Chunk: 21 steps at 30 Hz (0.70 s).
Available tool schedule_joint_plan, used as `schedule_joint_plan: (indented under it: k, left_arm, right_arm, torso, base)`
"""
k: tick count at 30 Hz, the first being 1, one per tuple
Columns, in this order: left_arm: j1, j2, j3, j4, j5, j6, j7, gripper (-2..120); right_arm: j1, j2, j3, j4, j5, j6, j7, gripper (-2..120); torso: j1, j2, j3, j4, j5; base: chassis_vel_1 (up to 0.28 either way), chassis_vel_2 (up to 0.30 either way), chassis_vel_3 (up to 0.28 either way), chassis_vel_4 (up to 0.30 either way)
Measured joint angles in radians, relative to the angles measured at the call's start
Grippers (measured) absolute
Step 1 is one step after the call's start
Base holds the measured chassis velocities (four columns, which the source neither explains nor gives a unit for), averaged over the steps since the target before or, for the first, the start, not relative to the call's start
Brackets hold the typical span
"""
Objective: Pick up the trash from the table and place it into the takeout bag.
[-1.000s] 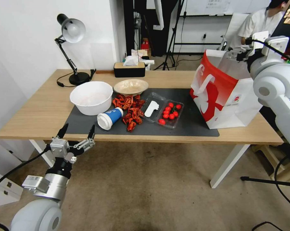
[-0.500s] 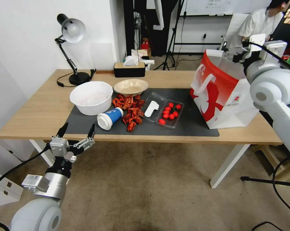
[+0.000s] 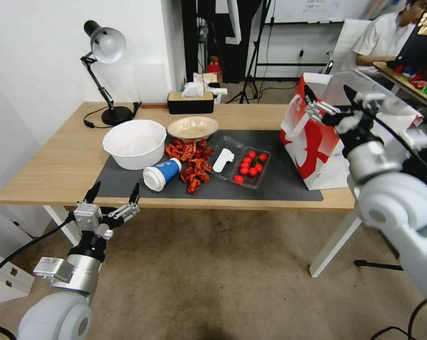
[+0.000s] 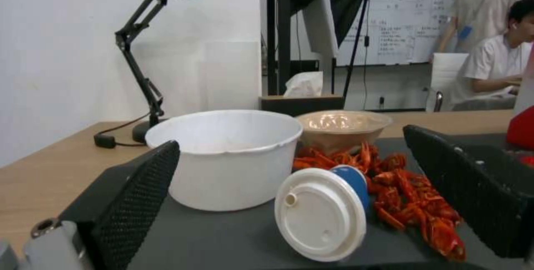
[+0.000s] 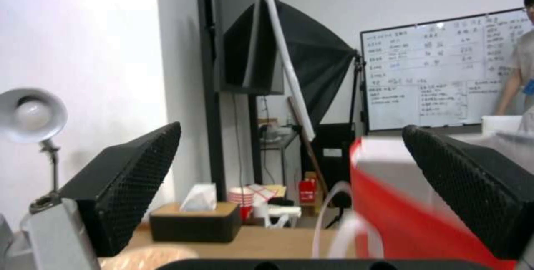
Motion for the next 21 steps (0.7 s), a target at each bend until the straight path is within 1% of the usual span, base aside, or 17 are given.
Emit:
schedule_joint_plan:
  k: [1, 2, 4, 5, 7, 8, 10, 11, 12, 13, 14, 16, 17, 18, 21]
  left_arm:
    - [0.0, 0.0, 0.0, 0.0, 0.0, 0.0, 0.0, 100]
    - [0.0, 0.001, 0.0, -0.001, 0.0, 0.0, 0.001, 100]
    - [0.0, 0.002, 0.001, -0.001, 0.0, -0.001, 0.001, 100]
    - [0.0, 0.002, 0.001, -0.001, 0.0, -0.001, 0.001, 100]
    - [0.002, 0.001, 0.004, 0.0, 0.0, -0.001, 0.003, 100]
    - [0.002, 0.001, 0.004, 0.0, 0.0, -0.001, 0.003, 100]
    - [0.003, 0.002, 0.006, 0.005, 0.0, -0.001, 0.005, 100]
    - [0.003, 0.002, 0.006, 0.005, 0.0, -0.001, 0.005, 100]
    - [0.003, 0.003, 0.007, 0.007, 0.0, -0.001, 0.006, 100]
    - [0.004, 0.003, 0.007, 0.009, 0.001, -0.001, 0.006, 100]
    - [0.004, 0.004, 0.008, 0.011, 0.001, -0.001, 0.007, 100]
    - [0.004, 0.004, 0.008, 0.015, 0.001, -0.001, 0.007, 100]
    - [0.002, 0.005, 0.009, 0.019, 0.001, -0.001, 0.007, 100]
    - [0.002, 0.005, 0.009, 0.019, 0.001, -0.001, 0.007, 100]
    - [0.0, 0.009, 0.012, 0.022, 0.001, -0.001, 0.008, 100]
  right_arm:
    - [0.0, 0.0, 0.0, 0.0, 0.0, 0.0, 0.0, 100]
    - [-0.074, 0.023, 0.036, 0.007, -0.039, 0.02, -0.027, 100]
    - [-0.177, 0.056, 0.083, 0.014, -0.092, 0.057, -0.053, 100]
    - [-0.177, 0.056, 0.083, 0.014, -0.092, 0.057, -0.053, 100]
    - [-0.268, 0.09, 0.117, 0.024, -0.131, 0.077, -0.071, 100]
    - [-0.268, 0.09, 0.117, 0.024, -0.131, 0.077, -0.071, 100]
    - [-0.342, 0.121, 0.132, 0.031, -0.15, 0.086, -0.081, 100]
    - [-0.342, 0.121, 0.132, 0.031, -0.15, 0.086, -0.081, 100]
    - [-0.376, 0.137, 0.135, 0.032, -0.161, 0.097, -0.086, 100]
    - [-0.398, 0.148, 0.135, 0.032, -0.168, 0.12, -0.089, 100]
    - [-0.414, 0.158, 0.135, 0.03, -0.176, 0.142, -0.092, 100]
    - [-0.434, 0.172, 0.134, 0.026, -0.186, 0.15, -0.095, 100]
    - [-0.453, 0.189, 0.127, 0.018, -0.204, 0.159, -0.099, 100]
    - [-0.453, 0.189, 0.127, 0.018, -0.204, 0.159, -0.099, 100]
    - [-0.488, 0.235, 0.094, -0.017, -0.252, 0.189, -0.115, 100]
  torso:
    - [0.0, 0.0, 0.0, 0.0, 0.0]
    - [0.0, 0.0, 0.0, 0.0002, -0.0007]
    - [0.0, 0.0, 0.0, 0.0002, -0.0007]
    - [0.0, 0.0, 0.0, 0.0002, -0.0007]
    - [0.0, 0.0, 0.0, 0.0004, -0.0007]
    - [0.0, 0.0, 0.0, 0.0004, -0.0007]
    - [0.0, 0.0, 0.0, -0.0001, -0.0006]
    - [0.0, 0.0, 0.0, -0.0001, -0.0006]
    - [0.0, 0.0, 0.0, 0.0003, -0.0009]
    - [0.0, 0.0, 0.0, 0.0002, -0.0004]
    - [0.0, 0.0, 0.0, 0.0003, -0.0009]
    - [0.0, 0.0, 0.0, 0.0003, -0.0009]
    - [0.0, 0.0, 0.0, 0.0005, -0.0008]
    - [0.0, 0.0, 0.0, 0.0005, -0.0008]
    - [0.0, 0.0, 0.0, 0.0002, -0.0006]
  base:
    - [0.0, 0.0, 0.0, 0.0]
    - [0.0, 0.0, 0.0, 0.0]
    - [0.0, 0.0, 0.0, 0.0]
    - [0.0, 0.0, 0.0, 0.0]
    - [0.0, 0.0, 0.0, 0.0]
    - [0.0, 0.0, 0.0, 0.0]
    - [0.0, 0.0, 0.0, 0.0]
    - [0.0, 0.0, 0.0, 0.0]
    - [0.0, 0.0, 0.0, 0.0]
    - [0.0, 0.0, 0.0, 0.0]
    - [0.0, 0.0, 0.0, 0.0]
    - [0.0, 0.0, 0.0, 0.0]
    - [0.0, 0.0, 0.0, 0.0]
    - [0.0, 0.0, 0.0, 0.0]
    - [0.0, 0.0, 0.0, 0.0]
